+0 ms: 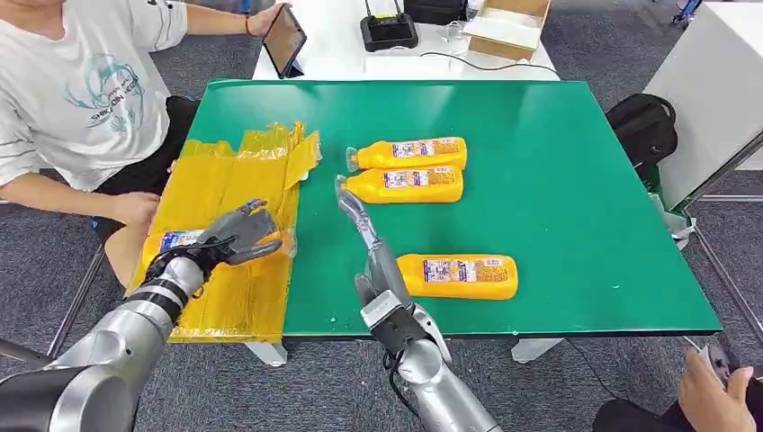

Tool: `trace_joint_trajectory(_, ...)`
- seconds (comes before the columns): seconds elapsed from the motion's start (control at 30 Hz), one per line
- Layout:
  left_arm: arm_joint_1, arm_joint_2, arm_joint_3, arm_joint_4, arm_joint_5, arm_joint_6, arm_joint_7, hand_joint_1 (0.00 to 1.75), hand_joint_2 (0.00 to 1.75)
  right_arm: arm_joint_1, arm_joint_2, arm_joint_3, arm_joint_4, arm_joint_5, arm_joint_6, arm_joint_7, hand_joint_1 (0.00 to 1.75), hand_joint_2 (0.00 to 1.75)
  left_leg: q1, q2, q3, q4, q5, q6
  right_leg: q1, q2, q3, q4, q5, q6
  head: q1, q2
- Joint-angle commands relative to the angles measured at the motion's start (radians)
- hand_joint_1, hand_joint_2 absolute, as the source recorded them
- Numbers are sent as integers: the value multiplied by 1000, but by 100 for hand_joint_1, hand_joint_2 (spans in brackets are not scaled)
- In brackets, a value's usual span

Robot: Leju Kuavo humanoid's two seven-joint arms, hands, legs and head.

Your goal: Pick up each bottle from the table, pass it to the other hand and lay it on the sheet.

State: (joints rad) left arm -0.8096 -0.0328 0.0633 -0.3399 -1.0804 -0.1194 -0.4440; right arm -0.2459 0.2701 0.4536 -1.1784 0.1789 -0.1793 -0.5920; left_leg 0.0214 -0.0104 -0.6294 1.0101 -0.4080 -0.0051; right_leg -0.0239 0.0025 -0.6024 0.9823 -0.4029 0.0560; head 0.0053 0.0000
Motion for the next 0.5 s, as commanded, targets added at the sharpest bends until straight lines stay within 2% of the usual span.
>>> trace_joint_trajectory(0.03,-3,-61,252,-32,238,96,-108,0,0,-40,-11,-7,98,-9,-2,-5,0,0,0,2,5,-1,-2,2,1,0,5,-1,-1,-3,0,0)
trace_joint_trajectory(0.1,-9,-62,248,-35,240,94,-106,0,0,-37,-10,-6,97,-8,-3,-5,0,0,0,0,2,0,-1,1,1,-1,2,-1,-1,-2,0,0)
trace_joint_trajectory(0.4,-7,-58,238,-37,251,91,-101,0,0,-38,-11,-6,94,-7,-2,-5,0,0,0,1,3,0,-1,1,1,0,3,-1,-1,-2,0,0)
trace_joint_trajectory(0.43,7,-83,297,-82,341,253,-163,0,0,-34,-10,-3,92,-1,-4,1,0,0,0,1,2,0,-1,1,1,0,2,-1,-1,-2,0,0)
trace_joint_trajectory(0.5,18,-105,325,-140,436,442,-243,0,0,-30,-8,7,94,11,-12,10,0,0,0,1,2,0,-1,1,1,0,2,-1,-1,-2,0,0)
